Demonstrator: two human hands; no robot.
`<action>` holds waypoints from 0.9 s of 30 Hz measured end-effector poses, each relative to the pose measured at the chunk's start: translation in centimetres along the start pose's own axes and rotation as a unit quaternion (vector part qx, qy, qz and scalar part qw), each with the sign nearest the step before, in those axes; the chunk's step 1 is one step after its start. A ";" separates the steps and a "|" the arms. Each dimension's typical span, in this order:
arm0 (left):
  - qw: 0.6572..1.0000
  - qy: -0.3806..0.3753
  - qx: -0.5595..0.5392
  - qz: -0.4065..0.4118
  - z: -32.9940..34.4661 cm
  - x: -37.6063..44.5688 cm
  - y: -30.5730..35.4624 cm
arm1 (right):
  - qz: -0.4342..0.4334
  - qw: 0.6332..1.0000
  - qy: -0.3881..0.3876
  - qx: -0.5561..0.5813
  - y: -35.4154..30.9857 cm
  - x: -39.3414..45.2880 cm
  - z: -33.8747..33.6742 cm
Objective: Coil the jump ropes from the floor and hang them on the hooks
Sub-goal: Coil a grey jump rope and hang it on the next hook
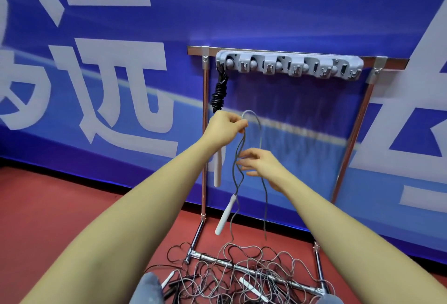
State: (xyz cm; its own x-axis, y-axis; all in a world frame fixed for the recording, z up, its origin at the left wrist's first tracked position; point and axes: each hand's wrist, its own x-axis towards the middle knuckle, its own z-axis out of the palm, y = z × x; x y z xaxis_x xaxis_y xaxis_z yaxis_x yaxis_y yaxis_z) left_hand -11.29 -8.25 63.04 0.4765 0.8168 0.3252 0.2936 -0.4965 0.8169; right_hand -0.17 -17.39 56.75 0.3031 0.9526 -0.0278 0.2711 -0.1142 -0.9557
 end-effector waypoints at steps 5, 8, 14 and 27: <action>0.996 0.018 -0.092 -0.012 -1.6 0.0 1.5 | -0.003 1.000 -0.019 0.015 -0.8 0.0 1.3; 0.991 0.026 -0.129 -0.027 -2.2 -0.6 1.9 | -0.014 0.999 -0.010 0.048 -1.9 0.0 1.4; 0.994 -0.059 -0.075 -0.062 -1.0 -3.3 -1.8 | -0.062 0.982 0.086 0.157 -4.1 0.2 0.1; 0.999 -0.033 -0.023 0.001 2.5 -4.6 -2.5 | -0.042 0.952 0.175 0.248 -5.9 0.3 -1.8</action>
State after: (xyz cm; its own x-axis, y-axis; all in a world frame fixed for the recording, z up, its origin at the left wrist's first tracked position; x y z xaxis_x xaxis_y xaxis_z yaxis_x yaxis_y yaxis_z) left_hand -12.20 -11.47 58.30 0.5313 0.7938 0.2958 0.2557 -0.4832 0.8373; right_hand 0.02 -16.92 62.92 0.6081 0.7907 0.0702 -0.1311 0.1872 -0.9735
